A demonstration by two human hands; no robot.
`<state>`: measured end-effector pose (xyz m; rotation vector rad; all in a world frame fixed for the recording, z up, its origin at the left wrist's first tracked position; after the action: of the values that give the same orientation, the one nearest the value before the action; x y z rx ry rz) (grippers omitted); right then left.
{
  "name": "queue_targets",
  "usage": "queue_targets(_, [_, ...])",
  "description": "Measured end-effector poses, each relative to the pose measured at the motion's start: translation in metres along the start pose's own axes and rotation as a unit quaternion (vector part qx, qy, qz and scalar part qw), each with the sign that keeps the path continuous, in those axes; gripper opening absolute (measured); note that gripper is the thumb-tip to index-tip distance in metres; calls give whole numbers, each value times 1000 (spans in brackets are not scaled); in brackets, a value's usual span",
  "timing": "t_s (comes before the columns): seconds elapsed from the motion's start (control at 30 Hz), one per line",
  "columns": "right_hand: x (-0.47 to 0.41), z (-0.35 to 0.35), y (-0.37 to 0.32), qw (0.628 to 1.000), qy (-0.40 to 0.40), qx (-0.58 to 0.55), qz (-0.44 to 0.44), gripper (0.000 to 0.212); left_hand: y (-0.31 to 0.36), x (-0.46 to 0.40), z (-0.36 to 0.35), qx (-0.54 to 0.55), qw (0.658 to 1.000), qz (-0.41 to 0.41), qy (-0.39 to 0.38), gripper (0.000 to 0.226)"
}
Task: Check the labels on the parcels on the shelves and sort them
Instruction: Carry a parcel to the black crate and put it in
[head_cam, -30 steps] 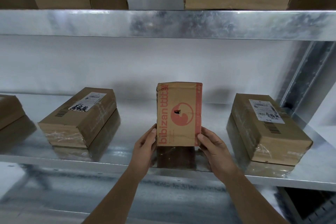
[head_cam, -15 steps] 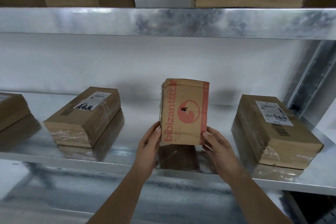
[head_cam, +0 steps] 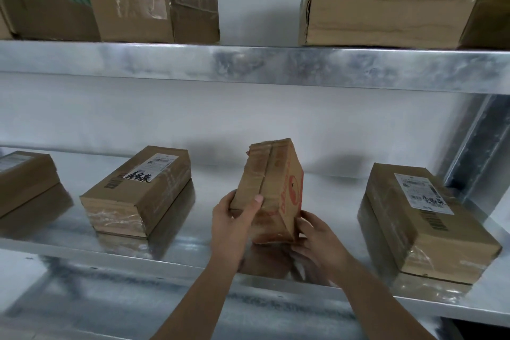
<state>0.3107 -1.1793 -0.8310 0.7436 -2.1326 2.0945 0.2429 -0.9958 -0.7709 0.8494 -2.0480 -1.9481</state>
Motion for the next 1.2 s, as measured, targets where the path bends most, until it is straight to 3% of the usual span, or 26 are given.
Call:
queue_targets(0.17, [13,-8,-17,998,-9,59,-22,38,10,4,-16,-60,998,-13,18,35])
queue_targets(0.27, [23,-8,-29,996,-4,87,-27,48,15,6,-28,-94,995,-35,17,33])
queue_targets(0.4, [30,-3,-48,995,-5,99,-6,42,19,9,-36,-149,986,-63,30,34])
queue_targets(0.47, [30,5,-60,995,21,98,23,47,24,12,-46,-199,976,-88,17,60])
queue_targets(0.57, [33,20,-76,991,68,107,49,69,33,22,-68,-279,953,-121,-18,85])
queue_targets(0.63, [33,32,-79,982,104,148,47,94,34,28,-85,-340,923,-168,-60,82])
queue_targets(0.7, [34,44,-80,972,139,188,37,105,28,32,-100,-392,889,-210,-108,76])
queue_targets(0.77, [34,54,-79,971,142,193,22,102,24,33,-110,-390,875,-241,-155,72])
queue_targets(0.83, [36,61,-79,976,125,178,8,74,26,35,-108,-345,890,-253,-157,66])
queue_targets(0.93, [39,67,-66,990,88,110,-26,42,18,23,-80,-251,947,-169,-111,55])
queue_targets(1.0, [37,66,-50,994,79,56,-43,36,-5,14,-56,-232,968,-44,-88,60])
queue_targets(1.07, [36,57,-35,996,71,3,-49,33,-24,12,-41,-190,974,83,-89,66])
queue_targets(1.13, [34,43,-27,997,51,-19,-47,32,-32,12,-31,-120,978,146,-85,46])
queue_targets(1.2, [33,33,-24,998,32,-27,-39,32,-37,6,-28,-67,978,170,-97,42])
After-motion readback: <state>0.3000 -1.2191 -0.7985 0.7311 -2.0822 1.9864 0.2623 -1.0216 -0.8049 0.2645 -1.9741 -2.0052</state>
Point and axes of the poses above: each hand's wrist, its own x-axis away from the middle knuckle, its own z-axis out of the back of the hand, y = z × x, the point moved 9 cm from there along -x, towards the middle knuckle, and after that the axes turned 8 degrees about -z, right-handed, at the moved point
